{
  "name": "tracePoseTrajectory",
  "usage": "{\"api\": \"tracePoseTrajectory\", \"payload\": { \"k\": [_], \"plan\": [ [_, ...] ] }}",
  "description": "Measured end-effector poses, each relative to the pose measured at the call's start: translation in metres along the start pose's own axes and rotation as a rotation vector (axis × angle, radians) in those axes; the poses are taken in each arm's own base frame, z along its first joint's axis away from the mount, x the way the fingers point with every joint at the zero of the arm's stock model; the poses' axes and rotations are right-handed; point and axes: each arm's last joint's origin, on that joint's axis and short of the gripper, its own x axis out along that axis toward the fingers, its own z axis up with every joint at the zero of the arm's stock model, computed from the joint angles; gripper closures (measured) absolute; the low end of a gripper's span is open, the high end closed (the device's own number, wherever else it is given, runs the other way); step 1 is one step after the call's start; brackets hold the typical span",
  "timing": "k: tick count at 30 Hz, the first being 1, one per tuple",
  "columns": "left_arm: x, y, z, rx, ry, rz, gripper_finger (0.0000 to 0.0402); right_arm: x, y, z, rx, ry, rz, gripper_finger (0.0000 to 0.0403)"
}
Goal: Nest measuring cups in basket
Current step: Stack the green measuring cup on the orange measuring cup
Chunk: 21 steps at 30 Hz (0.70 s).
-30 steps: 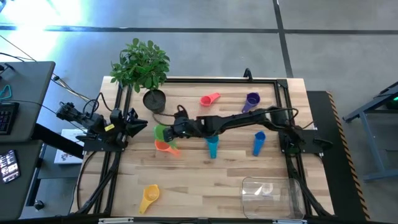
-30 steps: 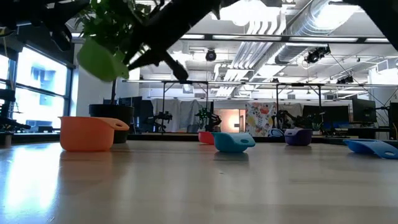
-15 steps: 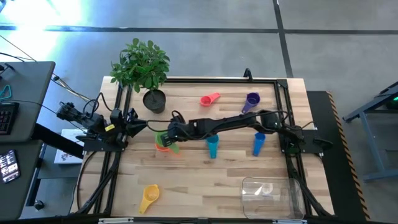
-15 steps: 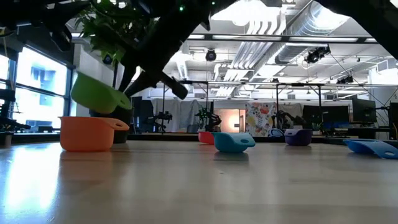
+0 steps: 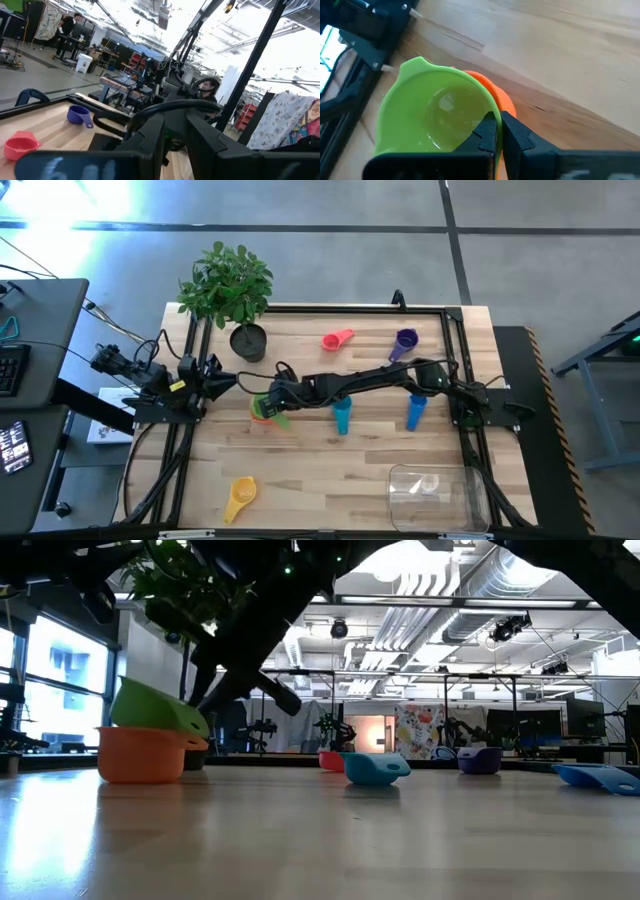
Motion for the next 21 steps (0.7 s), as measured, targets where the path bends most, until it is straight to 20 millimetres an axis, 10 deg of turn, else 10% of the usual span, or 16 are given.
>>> {"api": "tracePoseTrajectory", "payload": {
  "k": [21],
  "plan": [
    [0.0,0.0,-0.0003,0.002,0.003,-0.001,0.0339,-0.0005,-0.001,0.0015,-0.013,0.001,-0.007,0.0322]
  ]
}}
